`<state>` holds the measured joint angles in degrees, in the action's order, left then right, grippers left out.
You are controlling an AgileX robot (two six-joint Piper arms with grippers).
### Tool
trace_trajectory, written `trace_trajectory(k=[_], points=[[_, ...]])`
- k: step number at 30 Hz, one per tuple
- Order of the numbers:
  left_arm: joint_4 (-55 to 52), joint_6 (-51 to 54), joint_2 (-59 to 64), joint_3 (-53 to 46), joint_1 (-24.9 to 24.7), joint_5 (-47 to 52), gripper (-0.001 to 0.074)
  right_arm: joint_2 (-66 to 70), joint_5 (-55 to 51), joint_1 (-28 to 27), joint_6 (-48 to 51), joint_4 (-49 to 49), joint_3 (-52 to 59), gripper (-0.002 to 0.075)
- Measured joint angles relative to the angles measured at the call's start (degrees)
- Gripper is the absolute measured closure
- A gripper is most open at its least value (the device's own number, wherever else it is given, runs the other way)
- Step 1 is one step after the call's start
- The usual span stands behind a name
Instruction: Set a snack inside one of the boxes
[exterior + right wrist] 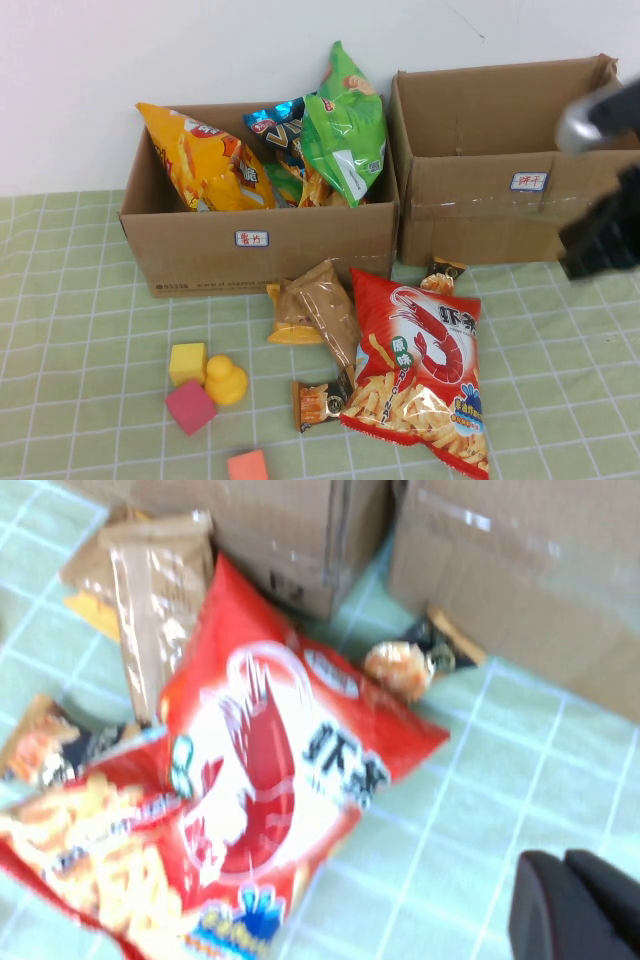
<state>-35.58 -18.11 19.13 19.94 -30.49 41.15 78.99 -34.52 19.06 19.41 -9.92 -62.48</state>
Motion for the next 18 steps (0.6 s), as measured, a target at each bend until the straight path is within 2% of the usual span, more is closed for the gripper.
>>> trace_trajectory(k=[9, 18], points=[[0.22, -2.07, 0.00, 0.00, 0.00, -0.49, 0.0736, -15.91, 6.27, 0.00, 1.54, 0.00, 21.97, 0.0728], [6.85, -1.14, 0.00, 0.00, 0.00, -6.41, 0.0736, -35.24, 3.16, 0.00, 2.80, 0.83, 26.21, 0.0728]])
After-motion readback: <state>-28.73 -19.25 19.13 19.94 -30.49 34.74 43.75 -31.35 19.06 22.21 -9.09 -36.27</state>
